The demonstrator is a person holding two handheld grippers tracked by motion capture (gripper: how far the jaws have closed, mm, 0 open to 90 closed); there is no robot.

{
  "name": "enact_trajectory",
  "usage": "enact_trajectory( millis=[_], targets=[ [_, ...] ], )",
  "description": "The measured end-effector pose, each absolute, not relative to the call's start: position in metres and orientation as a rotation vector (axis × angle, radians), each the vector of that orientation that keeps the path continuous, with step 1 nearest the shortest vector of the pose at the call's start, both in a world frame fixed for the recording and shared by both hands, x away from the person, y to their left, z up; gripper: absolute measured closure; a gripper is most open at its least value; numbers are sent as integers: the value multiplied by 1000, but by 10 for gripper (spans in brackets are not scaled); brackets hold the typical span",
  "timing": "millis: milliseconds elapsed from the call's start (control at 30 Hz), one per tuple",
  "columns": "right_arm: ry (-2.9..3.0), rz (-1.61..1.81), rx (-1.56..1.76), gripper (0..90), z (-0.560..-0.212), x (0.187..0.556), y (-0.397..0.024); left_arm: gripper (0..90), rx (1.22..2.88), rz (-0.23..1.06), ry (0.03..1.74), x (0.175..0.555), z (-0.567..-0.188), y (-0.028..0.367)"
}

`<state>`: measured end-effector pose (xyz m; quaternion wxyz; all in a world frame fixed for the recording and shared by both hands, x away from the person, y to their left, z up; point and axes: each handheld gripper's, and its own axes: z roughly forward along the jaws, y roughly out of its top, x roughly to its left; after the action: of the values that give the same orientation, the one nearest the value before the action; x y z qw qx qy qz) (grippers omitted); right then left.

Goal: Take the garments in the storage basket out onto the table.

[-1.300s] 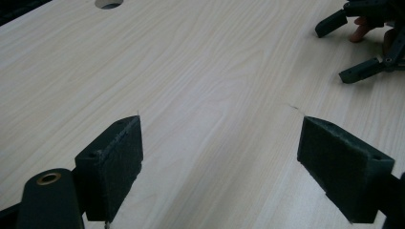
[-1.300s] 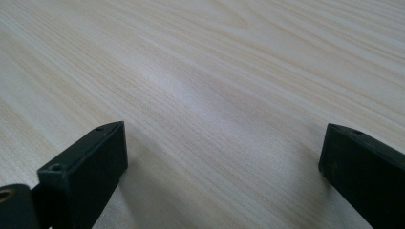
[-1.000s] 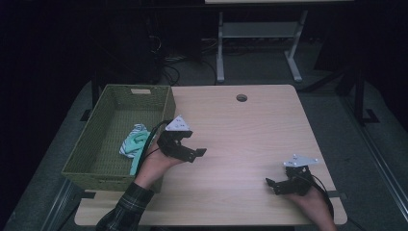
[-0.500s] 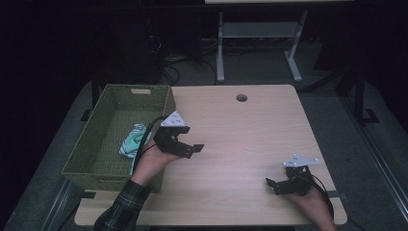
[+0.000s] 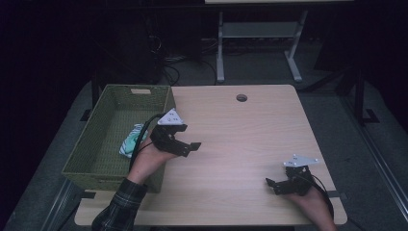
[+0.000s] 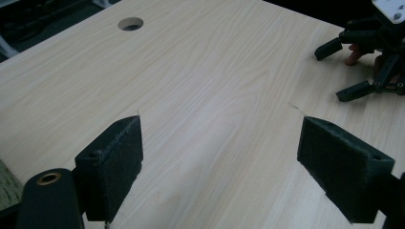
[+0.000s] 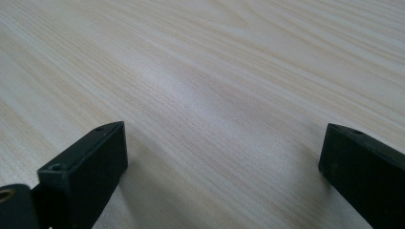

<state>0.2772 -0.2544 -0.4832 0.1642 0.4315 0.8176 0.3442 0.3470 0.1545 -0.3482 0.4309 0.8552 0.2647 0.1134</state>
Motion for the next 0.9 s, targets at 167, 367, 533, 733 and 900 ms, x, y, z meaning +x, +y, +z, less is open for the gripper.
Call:
enact_trajectory(
  millis=[167,367,533,733,900],
  targets=[
    [2330,981,1230,20,-483,277,-254,150,2133,290,679,348,-347,162],
    [2330,981,1231,20,-483,277,-254,150,2133,313,690,349,-344,174],
    [2330,981,1231,20,-483,277,-254,150,2113,319,713,350,-342,184],
    [2330,982,1231,20,-483,277,-254,150,2112,329,742,351,-341,197],
    [2330,982,1231,19,-483,277,-254,150,2100,341,761,352,-340,206]
  ],
)
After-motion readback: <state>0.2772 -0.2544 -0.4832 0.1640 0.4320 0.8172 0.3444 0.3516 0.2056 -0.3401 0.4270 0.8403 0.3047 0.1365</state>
